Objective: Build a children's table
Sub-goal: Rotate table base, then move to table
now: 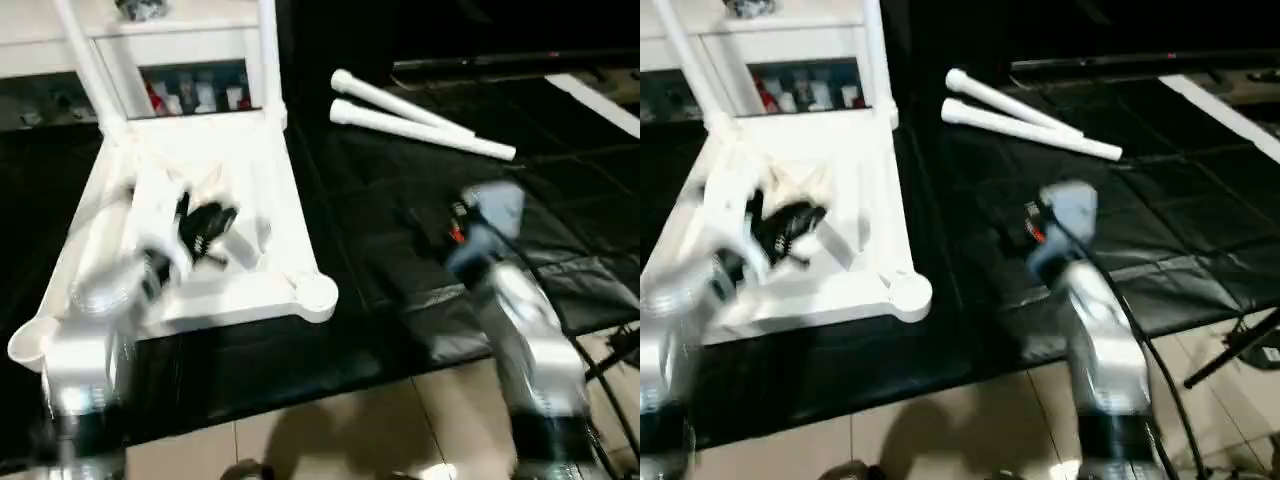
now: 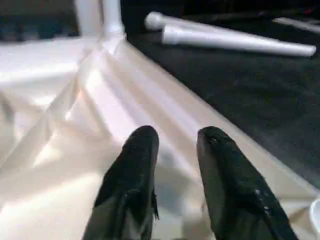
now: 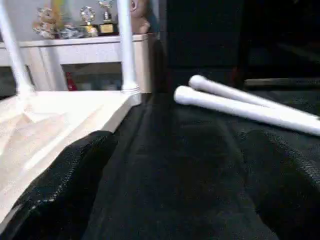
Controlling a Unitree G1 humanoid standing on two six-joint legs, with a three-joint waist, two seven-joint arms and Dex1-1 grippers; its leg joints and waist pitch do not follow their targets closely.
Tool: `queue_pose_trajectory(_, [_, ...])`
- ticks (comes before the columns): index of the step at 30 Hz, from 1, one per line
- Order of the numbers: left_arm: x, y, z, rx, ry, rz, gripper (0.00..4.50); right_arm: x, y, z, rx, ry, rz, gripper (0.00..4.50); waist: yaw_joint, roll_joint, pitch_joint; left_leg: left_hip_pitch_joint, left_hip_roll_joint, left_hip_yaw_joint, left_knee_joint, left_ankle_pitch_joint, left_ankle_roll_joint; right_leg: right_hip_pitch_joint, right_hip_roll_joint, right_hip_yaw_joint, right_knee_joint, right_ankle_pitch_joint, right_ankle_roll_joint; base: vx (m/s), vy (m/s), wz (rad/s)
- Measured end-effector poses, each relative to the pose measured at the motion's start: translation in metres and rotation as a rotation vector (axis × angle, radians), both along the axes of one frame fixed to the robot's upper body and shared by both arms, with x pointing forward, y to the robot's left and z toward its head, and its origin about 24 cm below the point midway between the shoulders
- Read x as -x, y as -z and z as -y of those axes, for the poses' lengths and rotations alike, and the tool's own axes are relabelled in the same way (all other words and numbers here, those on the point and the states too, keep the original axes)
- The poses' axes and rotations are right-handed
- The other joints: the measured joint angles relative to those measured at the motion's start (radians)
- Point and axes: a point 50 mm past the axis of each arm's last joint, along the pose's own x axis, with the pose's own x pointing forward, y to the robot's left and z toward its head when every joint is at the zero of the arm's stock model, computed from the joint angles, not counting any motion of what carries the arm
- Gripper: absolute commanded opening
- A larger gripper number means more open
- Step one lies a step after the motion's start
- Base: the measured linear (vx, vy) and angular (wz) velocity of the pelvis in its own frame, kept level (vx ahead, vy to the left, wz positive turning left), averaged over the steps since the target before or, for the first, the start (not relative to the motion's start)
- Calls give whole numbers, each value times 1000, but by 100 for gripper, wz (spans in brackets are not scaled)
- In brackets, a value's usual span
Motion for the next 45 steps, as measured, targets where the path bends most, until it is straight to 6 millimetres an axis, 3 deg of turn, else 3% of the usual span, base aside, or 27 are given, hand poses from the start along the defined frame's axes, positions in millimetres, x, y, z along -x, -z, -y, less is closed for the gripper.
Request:
queue_pose_trajectory(7, [15,5,-1,-17,-142,40,226,12,2,-2,103,58,-66,450,1,-11,-2,1,1,-1,-1,0,0,1,4,3,-1,-1,6,0,0,0])
queue_pose_trajectory(8, [16,5,-2,-25,-157,42,226,13,4,-2,113,58,-83,450,1,-15,-2,-7,-4,-11,-1,0,0,5,0,-6,-2,-1,6,0,0,0])
queue_pose_trajectory(10, [15,2,-1,-30,-163,53,255,15,7,-3,122,53,-88,450,-16,-11,-2,-13,-9,-47,-2,1,1,20,-2,-39,-17,-1,6,-2,-16,20])
queue_pose_trajectory(12, [14,1,-2,-32,-176,52,264,15,6,-8,120,46,-68,450,-36,-1,2,-21,-21,-103,-1,4,-5,35,9,-57,-15,-5,-12,7,-52,46])
queue_pose_trajectory(14, [14,1,-2,-36,-184,52,268,15,6,-11,106,43,-61,450,-55,-1,3,-18,-43,-163,-2,13,-20,37,35,-33,36,-47,-74,-3,-118,55])
queue_pose_trajectory(16, [14,1,-2,-48,-188,53,298,15,6,-7,98,67,-64,450,-56,-14,-3,-18,-66,-201,-11,16,-25,36,45,-16,64,-73,-85,0,-180,64])
queue_pose_trajectory(17, [14,2,-1,-56,-192,50,298,15,7,-4,90,89,-82,450,-51,-32,-8,-10,-63,-200,-23,13,-21,30,54,-10,61,-73,-80,-71,-248,47])
queue_pose_trajectory(18, [15,4,0,-60,-193,44,307,15,8,-1,85,105,-102,450,-35,-32,-8,-13,-53,-162,25,-18,18,34,60,-11,55,-69,-79,-71,-248,47])
queue_pose_trajectory(19, [16,6,1,-63,-192,36,315,16,11,2,84,125,-124,450,-18,-36,-6,-25,-49,-117,125,-45,57,41,60,-7,54,-67,-77,-22,-225,9])
queue_pose_trajectory(20, [16,7,5,-64,-182,32,327,18,14,6,86,145,-147,450,-3,-47,-5,-10,-70,-80,176,-53,70,42,60,0,48,-67,-69,38,-196,6])
queue_pose_trajectory(21, [16,6,7,-67,-172,38,327,19,13,7,88,153,-153,450,2,-45,-7,10,-91,-69,153,-58,79,39,64,1,39,-60,-65,38,-196,6])
queue_pose_trajectory(22, [15,5,9,-72,-163,44,327,19,13,8,90,161,-157,450,3,-43,-7,33,-107,-57,102,-69,93,35,76,3,26,-51,-64,-20,-167,24])
queue_pose_trajectory(23, [15,3,11,-77,-155,52,349,19,15,9,86,169,-166,450,6,-36,-10,46,-108,-58,44,-95,90,31,91,-1,8,-35,-57,-30,-141,23])
queue_pose_trajectory(24, [16,5,12,-76,-154,47,353,19,16,9,86,167,-177,450,10,-35,-11,45,-95,-58,33,-89,82,31,100,-5,-7,-26,-45,-30,-141,23])
queue_pose_trajectory(26, [16,5,10,-78,-165,45,374,19,17,6,79,153,-189,450,4,-26,-13,43,-66,-59,32,-76,49,25,108,-18,-7,-23,-21,-13,-82,8])
queue_pose_trajectory(27, [16,5,9,-79,-170,46,374,19,17,3,77,142,-189,450,-1,-28,-14,41,-65,-58,38,-77,46,14,106,-1,18,-33,-10,-8,-72,5])
queue_pose_trajectory(29, [16,4,11,-70,-166,53,374,20,18,5,81,149,-191,450,4,-35,-14,31,-74,-46,52,-79,43,7,97,10,41,-42,-73,-14,-90,14])
queue_pose_trajectory(33, [16,3,12,-56,-158,59,374,20,17,12,108,175,-191,450,20,-20,-9,37,-71,-54,35,-71,30,17,102,3,14,-29,-49,-15,-35,4])
queue_pose_trajectory(34, [15,2,12,-61,-157,62,374,20,18,12,107,178,-192,450,17,-18,-9,33,-68,-64,28,-64,22,26,95,-20,-2,-23,-46,0,0,0])
queue_pose_trajectory(35, [15,1,12,-66,-157,71,374,20,17,11,102,177,-194,450,8,-18,-9,27,-71,-82,28,-59,22,35,77,-58,-14,-20,-65,-12,44,37])
queue_pose_trajectory(37, [15,1,10,-74,-160,71,374,20,16,7,91,169,-195,450,-8,-13,-7,19,-78,-109,31,-57,14,49,71,-85,-24,-18,-79,-9,32,43])
queue_pose_trajectory(38, [15,1,9,-79,-165,70,374,19,16,3,88,158,-194,450,-21,-9,-4,18,-88,-131,32,-56,12,53,72,-83,-17,-23,-81,49,-7,55])
queue_pose_trajectory(39, [15,1,8,-78,-175,64,374,19,16,1,81,155,-193,450,-30,-8,-1,24,-87,-130,33,-54,12,51,74,-55,0,-32,-72,49,-7,55])
queue_pose_trajectory(40, [15,2,7,-75,-183,59,374,19,15,1,78,155,-193,450,-31,-10,0,28,-83,-118,33,-53,10,47,72,-17,22,-47,-59,60,-51,52])
queue_pose_trajectory(41, [15,2,6,-74,-196,53,374,19,15,1,78,159,-192,450,-30,-14,-2,30,-77,-105,34,-51,6,41,62,6,42,-59,-45,32,-107,37])
queue_pose_trajectory(42, [15,2,5,-70,-200,53,374,19,15,2,81,161,-192,450,-29,-24,-6,31,-72,-96,31,-51,6,41,63,6,41,-63,-52,32,-107,37])
queue_pose_trajectory(45, [13,0,11,-66,-178,60,374,19,17,6,95,169,-210,450,3,-25,-7,28,-66,-75,25,-58,32,37,62,10,36,-60,-46,42,-94,7])
